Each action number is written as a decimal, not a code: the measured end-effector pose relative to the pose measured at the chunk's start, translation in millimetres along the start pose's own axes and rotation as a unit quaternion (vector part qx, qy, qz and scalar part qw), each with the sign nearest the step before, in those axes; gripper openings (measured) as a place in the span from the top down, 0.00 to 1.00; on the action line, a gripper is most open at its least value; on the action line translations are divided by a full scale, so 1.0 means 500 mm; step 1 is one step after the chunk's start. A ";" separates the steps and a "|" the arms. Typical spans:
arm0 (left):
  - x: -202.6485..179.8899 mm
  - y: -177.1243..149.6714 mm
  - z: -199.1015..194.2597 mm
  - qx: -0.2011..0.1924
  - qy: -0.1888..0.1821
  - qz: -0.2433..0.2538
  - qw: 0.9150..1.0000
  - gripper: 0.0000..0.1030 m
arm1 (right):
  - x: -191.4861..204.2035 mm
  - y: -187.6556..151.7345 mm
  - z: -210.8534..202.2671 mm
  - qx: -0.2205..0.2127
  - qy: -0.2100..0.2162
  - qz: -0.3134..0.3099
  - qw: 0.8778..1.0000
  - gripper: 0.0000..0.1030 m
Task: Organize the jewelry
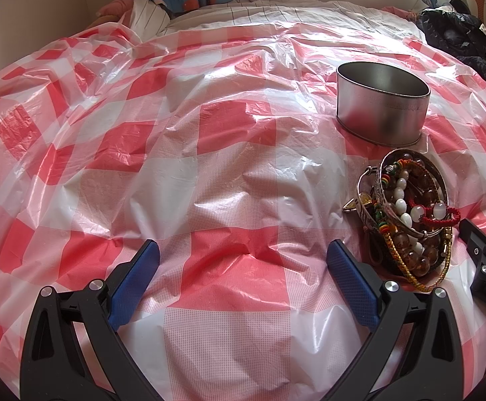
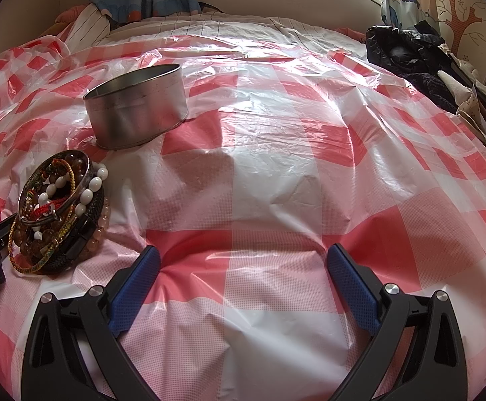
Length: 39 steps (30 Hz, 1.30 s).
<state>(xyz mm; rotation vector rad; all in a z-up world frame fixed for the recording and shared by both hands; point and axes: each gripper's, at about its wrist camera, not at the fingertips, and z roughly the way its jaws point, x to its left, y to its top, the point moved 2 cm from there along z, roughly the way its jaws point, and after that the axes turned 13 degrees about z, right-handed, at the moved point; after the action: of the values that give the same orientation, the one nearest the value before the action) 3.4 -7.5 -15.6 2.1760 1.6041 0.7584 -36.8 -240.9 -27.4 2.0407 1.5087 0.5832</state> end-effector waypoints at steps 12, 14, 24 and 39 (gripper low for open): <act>0.019 -0.001 -0.022 -0.020 -0.007 -0.024 0.999 0.06 | -0.006 0.002 -0.021 -0.020 0.012 0.011 1.000 0.07; 0.034 0.002 -0.043 -0.041 -0.034 -0.041 0.998 0.06 | -0.015 0.009 -0.045 -0.046 0.032 0.025 0.998 0.07; -0.009 0.048 -0.118 -0.115 -0.047 0.052 0.991 0.06 | 0.033 0.067 -0.100 -0.058 0.147 -0.022 0.987 0.15; 0.028 0.041 -0.110 -0.093 -0.012 0.016 0.995 0.06 | 0.139 0.091 0.001 0.047 0.239 -0.091 0.966 0.90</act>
<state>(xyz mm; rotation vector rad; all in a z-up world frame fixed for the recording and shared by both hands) -10.2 -3.3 43.0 2.0744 1.4294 0.8521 16.1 -184.8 3.6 1.8826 2.0073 0.9954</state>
